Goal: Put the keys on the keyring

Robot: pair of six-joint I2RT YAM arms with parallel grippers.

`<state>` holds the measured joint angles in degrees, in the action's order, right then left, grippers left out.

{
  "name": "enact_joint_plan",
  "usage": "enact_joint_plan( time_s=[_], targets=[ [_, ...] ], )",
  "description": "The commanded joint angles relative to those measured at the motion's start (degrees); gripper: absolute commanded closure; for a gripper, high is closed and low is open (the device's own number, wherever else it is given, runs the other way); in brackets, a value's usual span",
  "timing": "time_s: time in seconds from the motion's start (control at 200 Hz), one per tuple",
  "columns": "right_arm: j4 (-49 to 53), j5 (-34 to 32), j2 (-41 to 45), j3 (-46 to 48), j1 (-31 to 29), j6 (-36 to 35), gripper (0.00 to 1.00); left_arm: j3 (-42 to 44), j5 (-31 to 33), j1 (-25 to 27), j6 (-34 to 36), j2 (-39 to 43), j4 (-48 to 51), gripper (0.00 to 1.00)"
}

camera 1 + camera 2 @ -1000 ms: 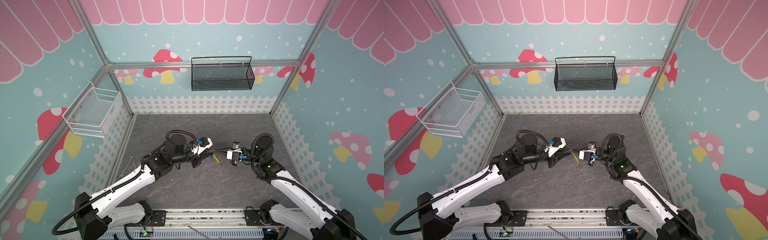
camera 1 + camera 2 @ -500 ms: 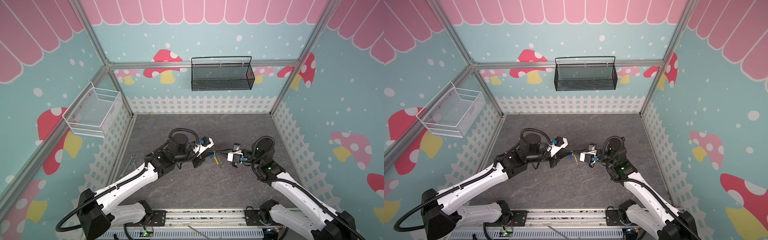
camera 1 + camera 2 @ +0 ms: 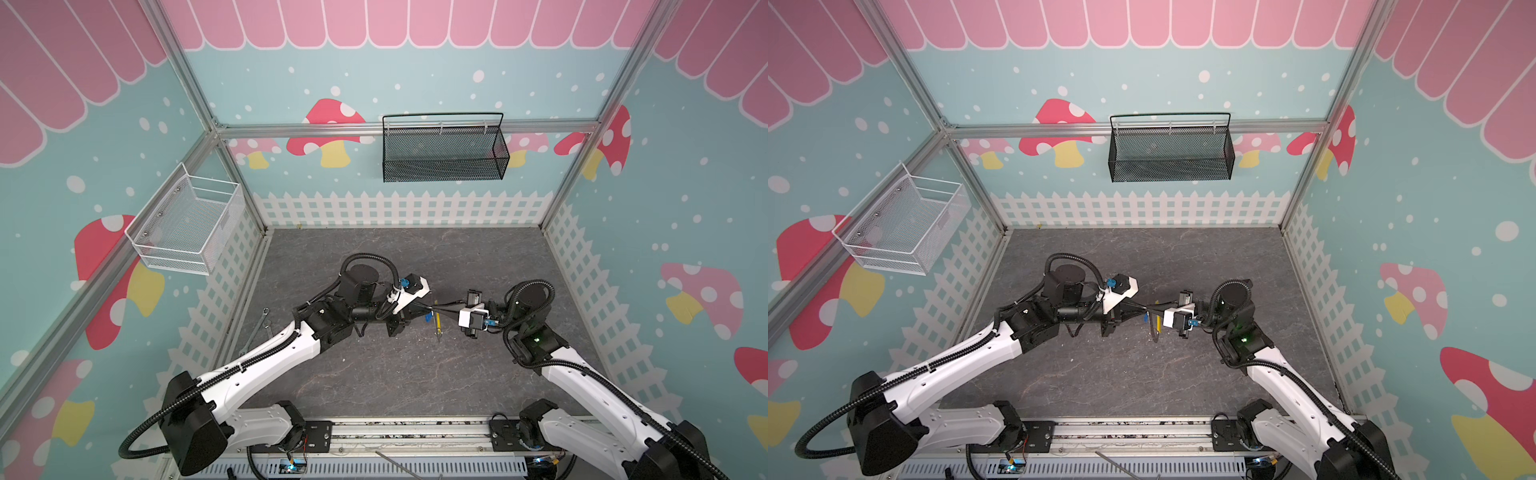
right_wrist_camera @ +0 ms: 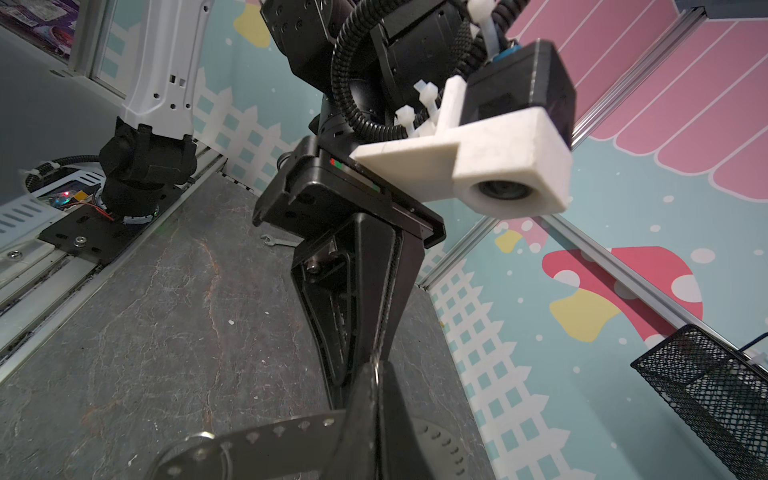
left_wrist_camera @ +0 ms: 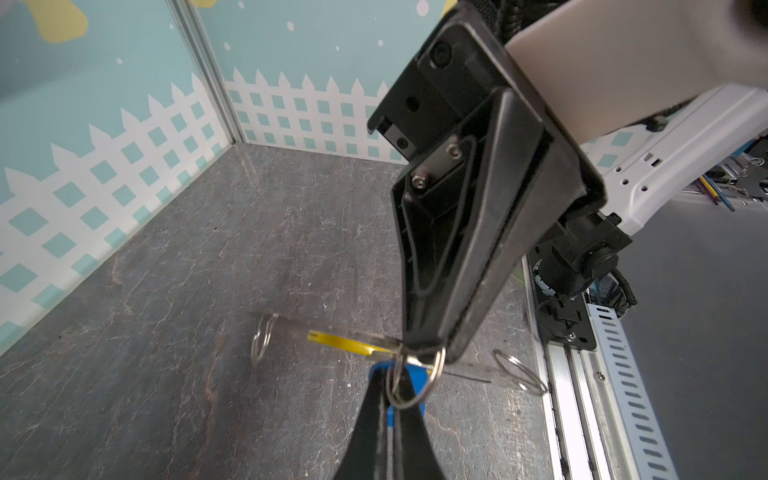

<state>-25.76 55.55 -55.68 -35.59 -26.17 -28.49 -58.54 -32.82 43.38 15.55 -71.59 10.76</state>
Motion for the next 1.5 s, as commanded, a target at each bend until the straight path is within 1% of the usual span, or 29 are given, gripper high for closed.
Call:
enact_joint_plan(
  time_s=[0.0, 0.125, 0.235, 0.33, 0.455, 0.59, 0.8, 0.81, 0.83, 1.106, 1.316, 1.496],
  targets=[
    [-6.4, 3.1, 0.0, 0.5, -0.3, 2.5, 1.00, -1.6, -3.6, 0.2, -0.6, -1.7, -0.4, 1.00],
    [-7.3, 3.4, -0.8, 0.9, -0.2, 3.4, 1.00, -1.7, -4.1, 0.2, -1.4, -1.9, -1.8, 1.00],
    [-7.1, 1.6, -0.3, 1.6, -0.1, 3.1, 1.00, 0.2, -0.4, 0.2, -1.3, 0.3, -3.3, 0.82],
    [-7.2, 0.7, -0.1, 2.1, 0.5, 3.6, 1.00, 3.3, 4.2, 0.2, -0.3, 4.1, -5.7, 0.75],
    [-7.4, 0.7, -0.5, 2.1, 1.0, 4.4, 1.00, 6.7, 8.7, 0.2, 2.1, 9.1, -7.7, 0.75],
    [-8.2, 1.5, -1.3, 1.9, 1.2, 5.4, 1.00, 7.5, 10.1, 0.4, 4.4, 11.6, -7.8, 0.76],
    [-8.7, 2.2, -1.5, 1.6, 1.2, 6.6, 1.00, 4.6, 9.2, 1.4, 6.4, 9.1, -6.6, 0.77],
    [-8.7, 2.3, -1.5, 1.5, 1.2, 6.5, 1.00, 4.4, 9.0, 1.4, 8.1, 8.9, -6.6, 0.77],
    [-8.8, 2.3, -1.4, 1.6, 1.2, 6.6, 1.00, 4.1, 8.7, 1.4, 8.9, 8.5, -6.3, 0.77],
    [-8.9, 2.7, -1.4, 1.6, 1.3, 7.4, 1.00, 2.2, 8.0, 2.1, 10.7, 6.3, -5.4, 0.77],
    [-8.9, 2.8, -1.7, 1.1, 1.2, 7.5, 1.00, 1.2, 7.4, 2.5, 11.6, 5.5, -4.3, 0.84],
    [-8.8, 2.7, -1.9, 1.1, 1.2, 7.8, 1.00, 0.7, 7.3, 3.0, 12.3, 5.2, -3.7, 0.84]
  ],
)
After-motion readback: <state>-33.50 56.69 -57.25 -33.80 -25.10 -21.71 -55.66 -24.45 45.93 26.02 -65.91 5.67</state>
